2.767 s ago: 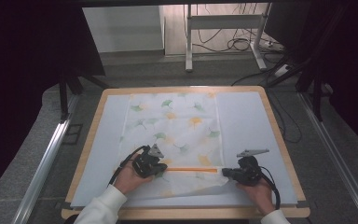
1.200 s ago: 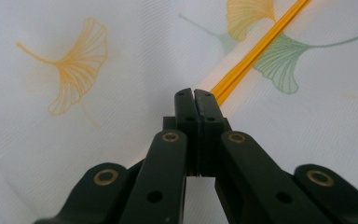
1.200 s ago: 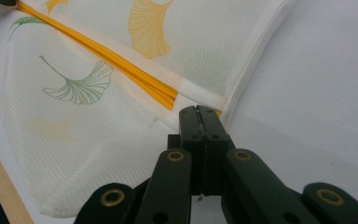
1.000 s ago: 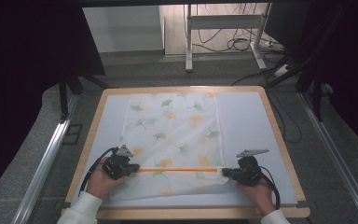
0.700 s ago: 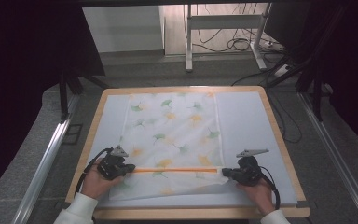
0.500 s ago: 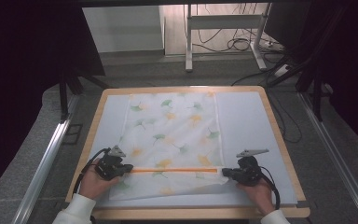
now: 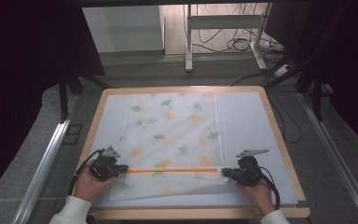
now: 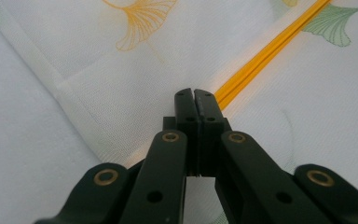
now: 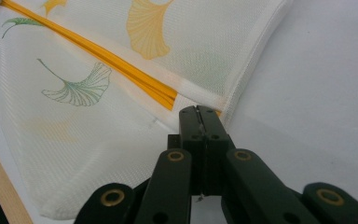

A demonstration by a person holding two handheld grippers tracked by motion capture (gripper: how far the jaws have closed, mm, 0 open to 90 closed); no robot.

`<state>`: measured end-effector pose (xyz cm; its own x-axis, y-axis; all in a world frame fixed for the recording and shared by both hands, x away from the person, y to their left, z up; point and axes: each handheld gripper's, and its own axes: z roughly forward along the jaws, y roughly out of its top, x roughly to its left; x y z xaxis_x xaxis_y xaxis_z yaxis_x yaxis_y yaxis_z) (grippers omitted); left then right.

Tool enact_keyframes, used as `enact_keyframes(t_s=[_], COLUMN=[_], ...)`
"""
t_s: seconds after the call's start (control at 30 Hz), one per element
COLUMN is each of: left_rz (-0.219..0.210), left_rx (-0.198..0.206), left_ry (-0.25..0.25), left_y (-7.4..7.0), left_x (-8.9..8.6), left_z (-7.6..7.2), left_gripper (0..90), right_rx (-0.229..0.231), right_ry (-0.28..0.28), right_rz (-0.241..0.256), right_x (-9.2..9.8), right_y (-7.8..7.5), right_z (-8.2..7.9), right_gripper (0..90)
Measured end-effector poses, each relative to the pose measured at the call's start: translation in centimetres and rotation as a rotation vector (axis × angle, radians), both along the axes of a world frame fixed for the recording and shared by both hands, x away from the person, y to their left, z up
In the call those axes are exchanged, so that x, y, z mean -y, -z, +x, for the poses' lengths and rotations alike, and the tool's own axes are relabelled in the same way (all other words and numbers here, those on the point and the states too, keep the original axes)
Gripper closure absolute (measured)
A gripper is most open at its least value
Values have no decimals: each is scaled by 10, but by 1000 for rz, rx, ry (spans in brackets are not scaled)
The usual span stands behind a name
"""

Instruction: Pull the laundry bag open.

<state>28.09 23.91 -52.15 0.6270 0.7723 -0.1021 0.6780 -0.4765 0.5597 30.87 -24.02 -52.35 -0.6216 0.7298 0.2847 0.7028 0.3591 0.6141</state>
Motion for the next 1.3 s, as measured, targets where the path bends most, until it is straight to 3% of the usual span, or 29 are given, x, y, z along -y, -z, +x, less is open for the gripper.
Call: enact_keyframes(t_s=[0.43, 0.77, 1.07, 1.17, 1.23, 1.3], left_rz=[-7, -13, -45, -6, -49, -60], left_rx=[0, 7, 4, 4, -8, -4], left_ry=[-45, -51, -68, -88, -94, -96], left_y=[1, 0, 1, 4, 8, 8], left_x=[-21, -25, -34, -42, -47, -47], left_z=[-5, -6, -9, -11, -12, -13], left_gripper=[900, 900, 900, 900, 900, 900], right_rx=[0, 1, 1, 0, 0, -1], right_ry=[-1, 0, 0, 1, 1, 1], right_rz=[0, -1, -1, -1, -1, 1], right_x=[0, 0, 0, 0, 0, 0], right_y=[0, 0, 0, 0, 0, 0], right_z=[0, 0, 0, 0, 0, 0], right_gripper=[899, 900, 899, 900, 899, 900])
